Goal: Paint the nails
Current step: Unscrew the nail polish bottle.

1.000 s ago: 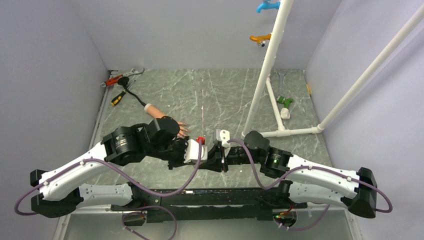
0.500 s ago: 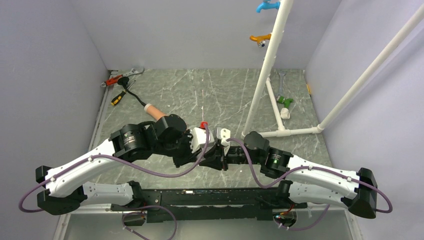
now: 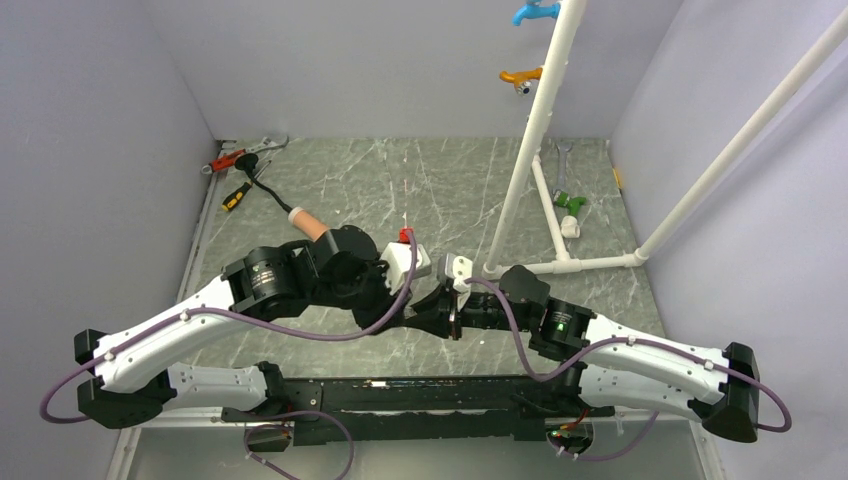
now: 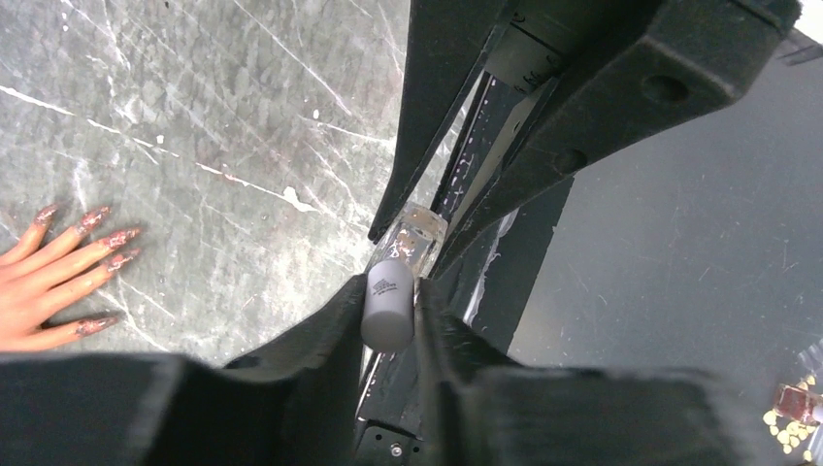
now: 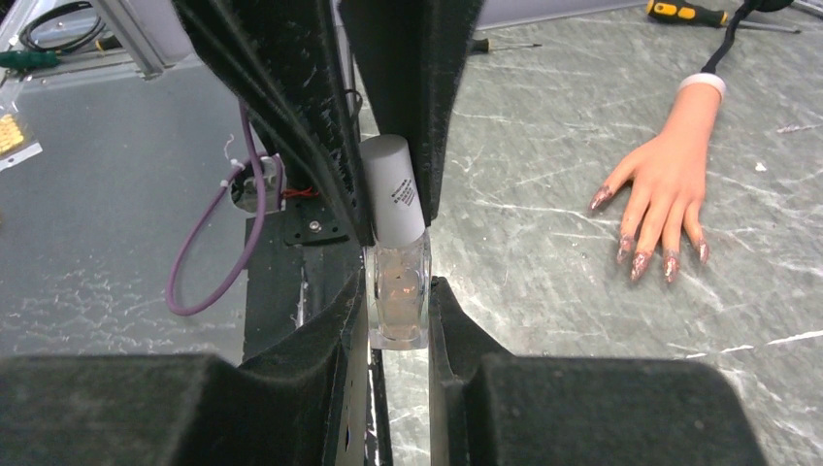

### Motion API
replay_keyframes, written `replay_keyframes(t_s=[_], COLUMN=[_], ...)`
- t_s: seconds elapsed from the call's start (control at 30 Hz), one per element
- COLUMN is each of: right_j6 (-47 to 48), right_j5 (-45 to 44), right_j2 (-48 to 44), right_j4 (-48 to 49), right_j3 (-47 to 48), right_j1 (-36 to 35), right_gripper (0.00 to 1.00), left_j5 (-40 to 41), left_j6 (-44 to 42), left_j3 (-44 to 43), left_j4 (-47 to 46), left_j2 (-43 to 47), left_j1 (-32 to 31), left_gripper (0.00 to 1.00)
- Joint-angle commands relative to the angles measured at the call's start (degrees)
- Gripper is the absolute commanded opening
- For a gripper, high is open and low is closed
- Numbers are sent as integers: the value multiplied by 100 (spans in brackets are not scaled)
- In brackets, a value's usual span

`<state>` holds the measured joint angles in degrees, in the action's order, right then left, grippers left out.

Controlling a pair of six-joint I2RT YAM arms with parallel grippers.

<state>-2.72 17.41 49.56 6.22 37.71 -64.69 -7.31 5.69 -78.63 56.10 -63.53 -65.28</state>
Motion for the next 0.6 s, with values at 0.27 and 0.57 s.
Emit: replay_keyframes(t_s=[0.27,0.57], right_j6=[201,158], right_j5=[-113,62], right_j2=[-613,-198], right_j4=[59,28], right_j3=[237,385], right_j1=[-18,-22], right_gripper=[0,0], left_j5=[-64,-184], left_j6=[-697,-1664], left_j3=[-447,-491], left_j4=[-51,203], left_j2=[-89,-107], left_j1=[-7,6], left_gripper=[84,86])
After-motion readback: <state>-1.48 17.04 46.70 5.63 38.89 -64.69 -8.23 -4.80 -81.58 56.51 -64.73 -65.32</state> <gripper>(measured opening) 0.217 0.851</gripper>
